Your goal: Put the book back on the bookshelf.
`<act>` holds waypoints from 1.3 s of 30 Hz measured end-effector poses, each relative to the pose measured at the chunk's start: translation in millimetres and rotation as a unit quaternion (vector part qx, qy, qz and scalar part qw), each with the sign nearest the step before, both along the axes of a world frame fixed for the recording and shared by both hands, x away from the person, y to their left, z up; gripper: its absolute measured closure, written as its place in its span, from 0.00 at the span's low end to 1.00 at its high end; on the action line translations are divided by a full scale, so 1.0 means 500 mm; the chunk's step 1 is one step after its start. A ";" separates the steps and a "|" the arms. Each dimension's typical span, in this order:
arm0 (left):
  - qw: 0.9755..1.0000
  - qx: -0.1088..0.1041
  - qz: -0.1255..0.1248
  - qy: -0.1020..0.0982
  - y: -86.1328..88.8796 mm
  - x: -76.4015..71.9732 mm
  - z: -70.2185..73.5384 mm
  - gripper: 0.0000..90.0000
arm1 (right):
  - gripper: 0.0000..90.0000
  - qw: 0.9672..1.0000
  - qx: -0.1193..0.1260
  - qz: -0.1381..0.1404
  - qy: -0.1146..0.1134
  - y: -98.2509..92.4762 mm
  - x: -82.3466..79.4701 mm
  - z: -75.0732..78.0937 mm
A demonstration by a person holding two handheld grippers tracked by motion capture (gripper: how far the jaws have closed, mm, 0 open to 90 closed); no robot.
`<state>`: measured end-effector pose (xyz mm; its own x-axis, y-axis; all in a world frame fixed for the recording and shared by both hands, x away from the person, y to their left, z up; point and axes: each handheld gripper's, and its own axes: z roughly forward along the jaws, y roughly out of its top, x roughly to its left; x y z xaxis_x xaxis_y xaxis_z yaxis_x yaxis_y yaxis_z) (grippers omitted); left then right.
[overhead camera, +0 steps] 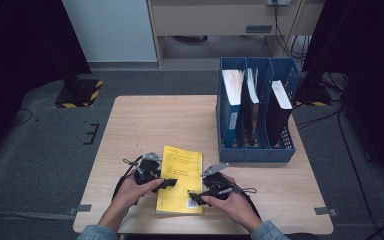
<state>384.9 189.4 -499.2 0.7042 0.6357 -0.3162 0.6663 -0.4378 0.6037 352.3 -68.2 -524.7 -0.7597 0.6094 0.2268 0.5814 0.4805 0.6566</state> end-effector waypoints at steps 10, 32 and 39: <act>0.999 0.019 -0.034 0.019 -0.026 0.016 0.000 0.49 | 0.21 1.000 0.000 -0.001 -0.004 0.000 0.000 -0.001; 0.997 0.027 -0.049 0.054 -0.043 0.033 0.005 0.70 | 0.20 1.000 0.002 -0.002 -0.011 0.002 0.000 -0.003; 0.996 0.036 -0.060 0.050 -0.047 0.035 0.015 0.80 | 0.19 1.000 0.002 -0.001 -0.012 0.002 0.000 -0.004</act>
<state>402.5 166.0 -491.7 0.7438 0.5719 -0.3459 0.6618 -0.5577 0.5010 352.5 -67.2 -526.6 -0.7635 0.6107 0.2101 0.5665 0.4769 0.6721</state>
